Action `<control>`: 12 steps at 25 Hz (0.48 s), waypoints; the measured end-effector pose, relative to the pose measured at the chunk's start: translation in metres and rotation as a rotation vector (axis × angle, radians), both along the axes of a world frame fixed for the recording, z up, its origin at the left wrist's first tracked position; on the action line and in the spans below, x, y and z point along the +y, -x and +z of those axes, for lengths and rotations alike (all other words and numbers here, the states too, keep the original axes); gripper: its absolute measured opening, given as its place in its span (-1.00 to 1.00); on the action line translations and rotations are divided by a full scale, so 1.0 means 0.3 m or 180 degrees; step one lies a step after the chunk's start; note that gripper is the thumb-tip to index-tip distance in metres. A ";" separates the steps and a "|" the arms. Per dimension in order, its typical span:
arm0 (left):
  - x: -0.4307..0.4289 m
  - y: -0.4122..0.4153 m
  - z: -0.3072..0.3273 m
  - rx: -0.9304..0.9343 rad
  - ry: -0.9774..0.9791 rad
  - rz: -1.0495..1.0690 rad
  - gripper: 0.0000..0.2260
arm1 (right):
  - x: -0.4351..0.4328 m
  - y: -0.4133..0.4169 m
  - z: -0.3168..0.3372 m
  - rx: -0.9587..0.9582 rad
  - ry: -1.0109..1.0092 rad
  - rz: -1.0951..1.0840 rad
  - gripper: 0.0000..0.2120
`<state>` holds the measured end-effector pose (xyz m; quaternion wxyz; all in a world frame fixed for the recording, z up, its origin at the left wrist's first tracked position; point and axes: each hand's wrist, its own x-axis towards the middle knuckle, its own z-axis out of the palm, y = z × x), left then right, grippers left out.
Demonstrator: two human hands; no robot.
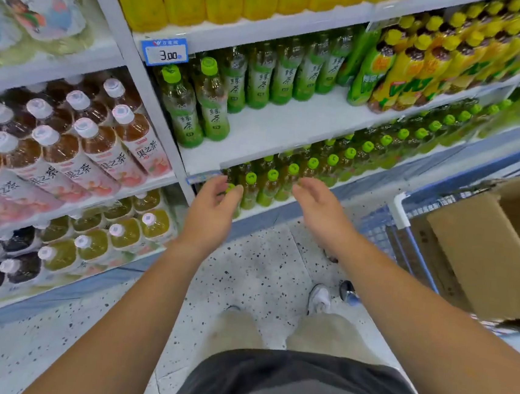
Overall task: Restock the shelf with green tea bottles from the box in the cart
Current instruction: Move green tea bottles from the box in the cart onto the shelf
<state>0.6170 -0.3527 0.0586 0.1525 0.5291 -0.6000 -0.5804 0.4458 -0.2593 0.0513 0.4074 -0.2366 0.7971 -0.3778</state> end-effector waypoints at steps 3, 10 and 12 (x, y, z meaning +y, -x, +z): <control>0.097 0.027 0.066 0.0000 -0.0129 -0.0245 -0.53 | 0.149 0.000 0.089 -0.0040 -0.0111 -0.0250 -0.51; 0.246 0.195 0.180 -0.0223 0.0084 -0.1175 -0.50 | 0.470 0.147 0.179 -0.0029 -0.0160 -0.0659 -0.46; 0.316 0.281 0.213 -0.0170 0.0085 -0.1351 -0.48 | 0.571 0.208 0.198 -0.0007 -0.0164 -0.0773 -0.45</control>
